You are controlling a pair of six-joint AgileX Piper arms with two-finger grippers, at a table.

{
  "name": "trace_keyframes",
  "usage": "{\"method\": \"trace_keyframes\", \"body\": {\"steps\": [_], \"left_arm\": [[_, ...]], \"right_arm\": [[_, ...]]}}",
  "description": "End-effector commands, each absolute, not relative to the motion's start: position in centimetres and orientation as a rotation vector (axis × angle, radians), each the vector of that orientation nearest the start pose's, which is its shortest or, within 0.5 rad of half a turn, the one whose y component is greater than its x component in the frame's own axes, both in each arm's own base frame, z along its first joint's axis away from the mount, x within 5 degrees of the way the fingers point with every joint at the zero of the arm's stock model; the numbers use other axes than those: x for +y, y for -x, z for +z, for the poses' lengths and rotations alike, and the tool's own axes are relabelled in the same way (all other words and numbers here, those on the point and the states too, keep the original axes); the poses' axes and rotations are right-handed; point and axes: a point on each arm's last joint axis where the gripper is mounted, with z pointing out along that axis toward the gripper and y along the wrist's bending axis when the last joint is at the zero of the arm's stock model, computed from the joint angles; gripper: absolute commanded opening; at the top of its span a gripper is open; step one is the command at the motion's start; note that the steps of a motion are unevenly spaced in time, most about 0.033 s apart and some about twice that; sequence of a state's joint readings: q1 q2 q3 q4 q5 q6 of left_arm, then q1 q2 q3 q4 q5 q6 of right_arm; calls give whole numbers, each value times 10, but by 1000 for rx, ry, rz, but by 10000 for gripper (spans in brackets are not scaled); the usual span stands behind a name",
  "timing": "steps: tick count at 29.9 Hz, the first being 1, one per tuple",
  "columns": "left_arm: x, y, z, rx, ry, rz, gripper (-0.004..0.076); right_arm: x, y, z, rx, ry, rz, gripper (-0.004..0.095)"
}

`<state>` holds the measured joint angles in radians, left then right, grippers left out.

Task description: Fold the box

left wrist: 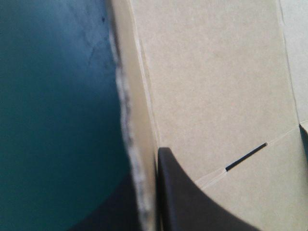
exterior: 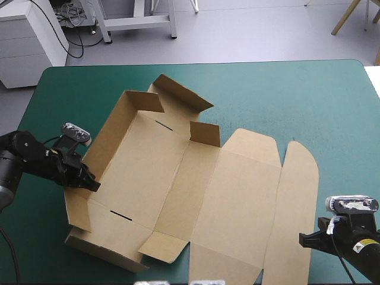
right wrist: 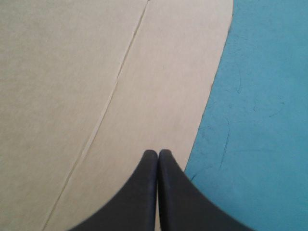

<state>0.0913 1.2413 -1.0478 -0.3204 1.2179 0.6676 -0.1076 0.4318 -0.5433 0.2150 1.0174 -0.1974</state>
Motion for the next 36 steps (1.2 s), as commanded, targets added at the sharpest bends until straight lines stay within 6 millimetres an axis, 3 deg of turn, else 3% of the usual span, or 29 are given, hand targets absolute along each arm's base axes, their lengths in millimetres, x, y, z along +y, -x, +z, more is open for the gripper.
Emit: {"method": "trace_keyframes", "body": {"steps": [1, 8, 15, 22, 25, 30, 36], "left_arm": [[-27, -232, 352, 2516, -870, -110, -10], [-79, -261, 381, 2075, -1086, 178, -10], [-136, -272, 376, 1749, -1323, 334, -10], [-189, -268, 372, 1444, -1480, 398, -10], [-203, -269, 370, 1316, -1528, 456, -10], [-221, -266, 362, 1252, -1588, 476, -10], [-224, -269, 363, 1180, -1594, 579, -10]], "right_arm": [[10, -68, 293, 2294, 60, 123, -19], [10, -68, 293, 2294, 60, 123, -19], [10, -68, 293, 2294, 60, 123, -19], [10, -68, 293, 2294, 60, 123, -19], [10, -68, 293, 2294, 60, 123, -19], [10, -68, 293, 2294, 60, 123, -19], [10, -68, 293, 2294, 60, 123, -19]]}}
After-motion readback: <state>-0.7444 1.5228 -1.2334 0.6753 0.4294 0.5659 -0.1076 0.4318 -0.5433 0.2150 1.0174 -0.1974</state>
